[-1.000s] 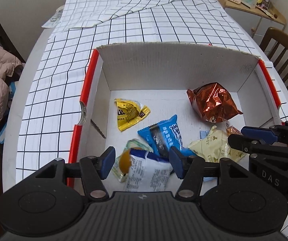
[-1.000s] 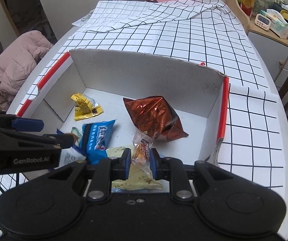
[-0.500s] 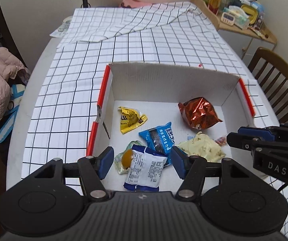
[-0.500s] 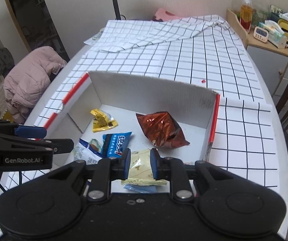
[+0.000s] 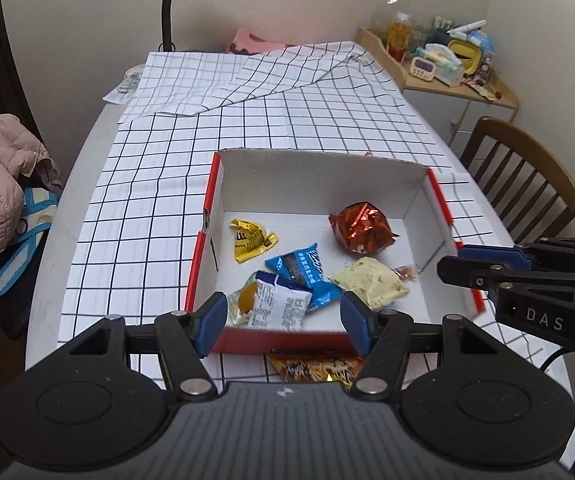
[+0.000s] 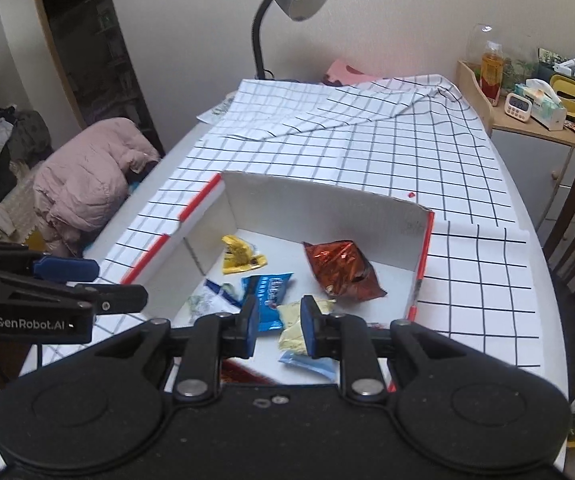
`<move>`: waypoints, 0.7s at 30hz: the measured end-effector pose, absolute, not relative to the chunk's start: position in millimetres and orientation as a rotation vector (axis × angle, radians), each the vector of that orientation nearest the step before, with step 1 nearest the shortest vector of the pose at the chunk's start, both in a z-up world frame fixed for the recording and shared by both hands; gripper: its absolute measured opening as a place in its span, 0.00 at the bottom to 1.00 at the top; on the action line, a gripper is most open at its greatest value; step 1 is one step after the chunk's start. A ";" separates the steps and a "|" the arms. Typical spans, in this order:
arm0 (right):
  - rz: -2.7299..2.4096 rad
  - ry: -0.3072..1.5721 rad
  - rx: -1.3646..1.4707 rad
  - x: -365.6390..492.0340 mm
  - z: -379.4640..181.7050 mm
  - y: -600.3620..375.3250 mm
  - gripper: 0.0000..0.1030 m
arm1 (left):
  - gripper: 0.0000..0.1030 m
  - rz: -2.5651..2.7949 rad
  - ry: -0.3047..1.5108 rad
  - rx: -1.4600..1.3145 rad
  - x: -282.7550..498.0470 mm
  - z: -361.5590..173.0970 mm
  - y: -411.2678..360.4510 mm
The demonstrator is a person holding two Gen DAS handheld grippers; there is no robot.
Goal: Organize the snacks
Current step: 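Withdraw both tools from the box toward the remaining snacks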
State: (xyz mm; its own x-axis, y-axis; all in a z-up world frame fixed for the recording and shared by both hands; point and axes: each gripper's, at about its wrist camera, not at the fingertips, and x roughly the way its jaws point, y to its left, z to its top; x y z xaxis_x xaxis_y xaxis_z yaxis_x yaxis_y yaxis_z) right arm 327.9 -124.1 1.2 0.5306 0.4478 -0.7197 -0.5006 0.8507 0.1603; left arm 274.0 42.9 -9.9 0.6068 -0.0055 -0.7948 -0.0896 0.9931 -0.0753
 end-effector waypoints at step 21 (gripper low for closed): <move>0.659 0.880 0.066 246.1 -12.0 -129.0 0.54 | 0.62 0.023 0.951 -0.205 173.4 -44.4 63.9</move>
